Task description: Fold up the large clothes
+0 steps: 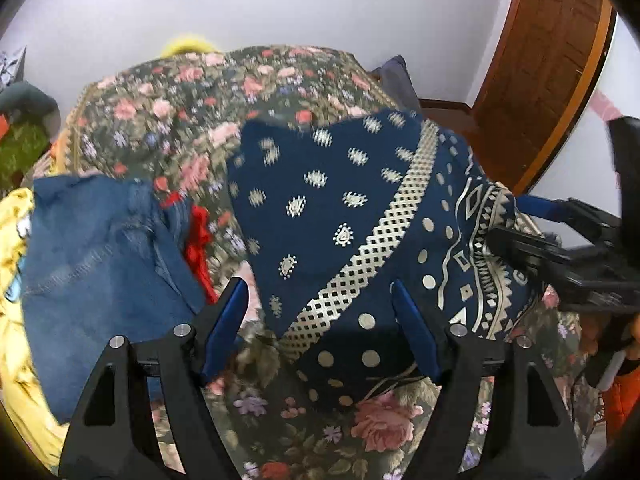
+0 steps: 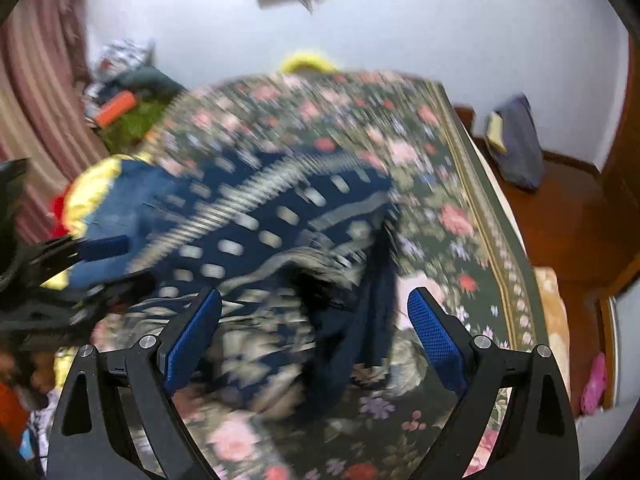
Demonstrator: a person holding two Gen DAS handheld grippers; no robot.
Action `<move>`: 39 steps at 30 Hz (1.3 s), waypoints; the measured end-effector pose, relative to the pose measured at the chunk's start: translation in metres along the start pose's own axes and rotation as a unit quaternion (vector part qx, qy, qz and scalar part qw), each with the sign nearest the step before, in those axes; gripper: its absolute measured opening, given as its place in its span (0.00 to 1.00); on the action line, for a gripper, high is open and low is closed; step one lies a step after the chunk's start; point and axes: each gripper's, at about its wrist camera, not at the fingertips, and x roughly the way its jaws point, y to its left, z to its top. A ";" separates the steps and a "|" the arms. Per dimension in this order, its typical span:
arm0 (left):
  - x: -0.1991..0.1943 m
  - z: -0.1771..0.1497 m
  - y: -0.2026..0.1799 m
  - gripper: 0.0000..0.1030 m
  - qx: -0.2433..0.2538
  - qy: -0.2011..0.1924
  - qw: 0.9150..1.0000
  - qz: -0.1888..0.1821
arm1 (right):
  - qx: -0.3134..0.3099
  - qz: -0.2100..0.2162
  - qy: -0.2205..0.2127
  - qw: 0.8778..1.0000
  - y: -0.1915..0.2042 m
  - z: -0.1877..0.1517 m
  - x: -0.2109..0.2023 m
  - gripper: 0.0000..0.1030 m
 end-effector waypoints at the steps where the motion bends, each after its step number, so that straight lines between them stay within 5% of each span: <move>1: 0.005 -0.003 -0.001 0.82 -0.001 0.000 1.000 -0.002 | 0.005 -0.012 0.015 1.000 -0.008 -0.004 0.010 0.89; 7: 0.025 -0.012 -0.008 0.89 -0.011 0.006 0.999 -0.034 | 0.034 -0.021 0.025 0.999 -0.047 -0.027 0.010 0.89; 16: 0.025 -0.013 -0.010 0.91 -0.020 0.000 0.999 -0.025 | 0.000 -0.019 -0.024 1.000 -0.020 -0.008 -0.028 0.90; 23: 0.020 -0.014 -0.012 0.91 -0.011 0.001 1.000 -0.019 | -0.010 -0.064 0.005 0.998 -0.030 -0.005 0.011 0.89; 29: 0.004 -0.011 -0.008 0.91 -0.015 -0.015 1.000 -0.004 | -0.030 -0.067 -0.012 0.997 -0.021 -0.007 -0.014 0.89; 36: -0.021 0.006 0.019 0.91 -0.054 -0.046 0.997 -0.024 | -0.038 0.005 -0.018 0.999 -0.004 0.005 -0.033 0.91; 39: -0.009 0.016 0.034 0.91 -0.075 -0.026 0.996 -0.049 | -0.037 0.038 -0.009 0.999 0.003 0.010 -0.025 0.91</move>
